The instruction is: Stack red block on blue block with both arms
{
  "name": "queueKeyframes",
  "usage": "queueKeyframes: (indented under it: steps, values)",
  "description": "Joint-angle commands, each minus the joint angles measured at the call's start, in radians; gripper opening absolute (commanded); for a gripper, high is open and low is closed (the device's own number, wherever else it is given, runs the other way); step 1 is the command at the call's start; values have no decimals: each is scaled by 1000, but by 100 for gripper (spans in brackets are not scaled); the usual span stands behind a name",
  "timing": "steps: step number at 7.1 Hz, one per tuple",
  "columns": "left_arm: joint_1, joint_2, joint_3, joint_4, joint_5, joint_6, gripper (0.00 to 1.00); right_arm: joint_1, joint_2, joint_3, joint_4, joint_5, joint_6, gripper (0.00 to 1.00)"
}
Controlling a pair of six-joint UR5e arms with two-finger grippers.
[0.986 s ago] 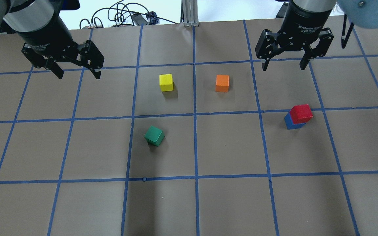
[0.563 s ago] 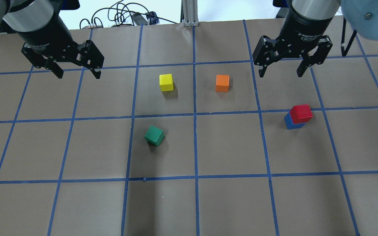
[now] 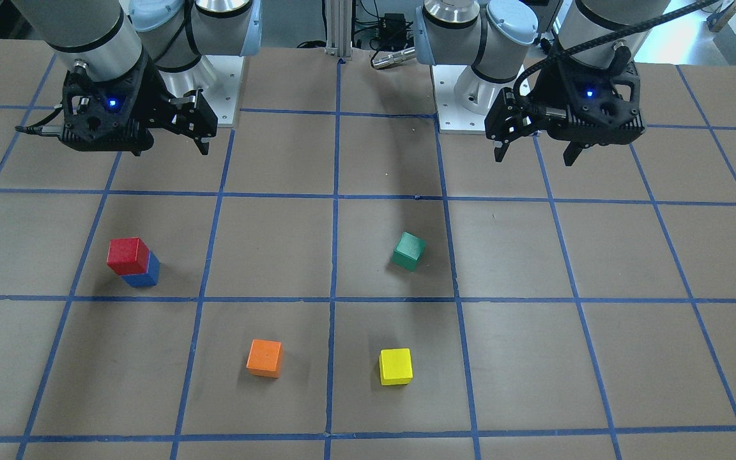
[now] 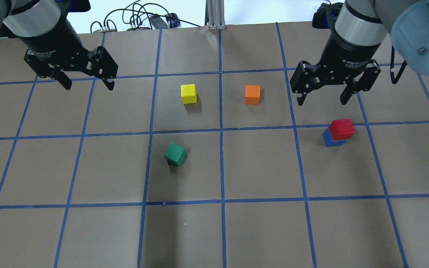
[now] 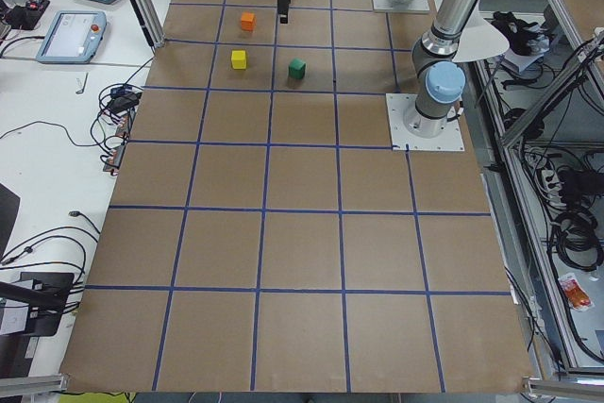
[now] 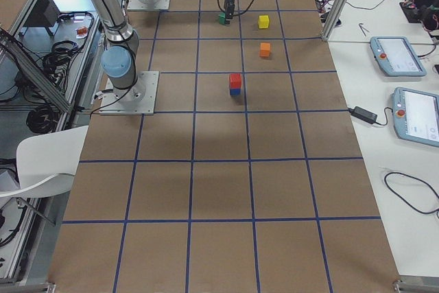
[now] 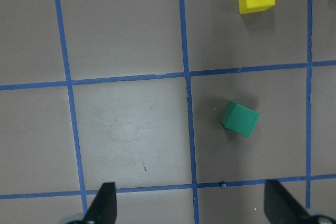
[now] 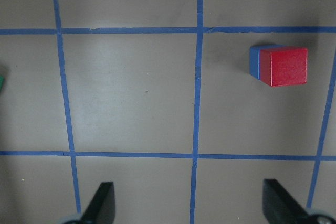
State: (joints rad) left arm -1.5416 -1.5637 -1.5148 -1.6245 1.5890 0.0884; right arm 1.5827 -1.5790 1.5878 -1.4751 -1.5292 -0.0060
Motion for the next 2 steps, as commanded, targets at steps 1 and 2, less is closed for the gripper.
queueKeyframes:
  steps: [1, 2]
  values:
    - [0, 1, -1, 2, 0, -1, 100, -4, 2, 1, -11, -17, -17, 100]
    - [0, 1, -1, 2, 0, -1, 100, -4, 1, 0, -10, -17, -18, 100]
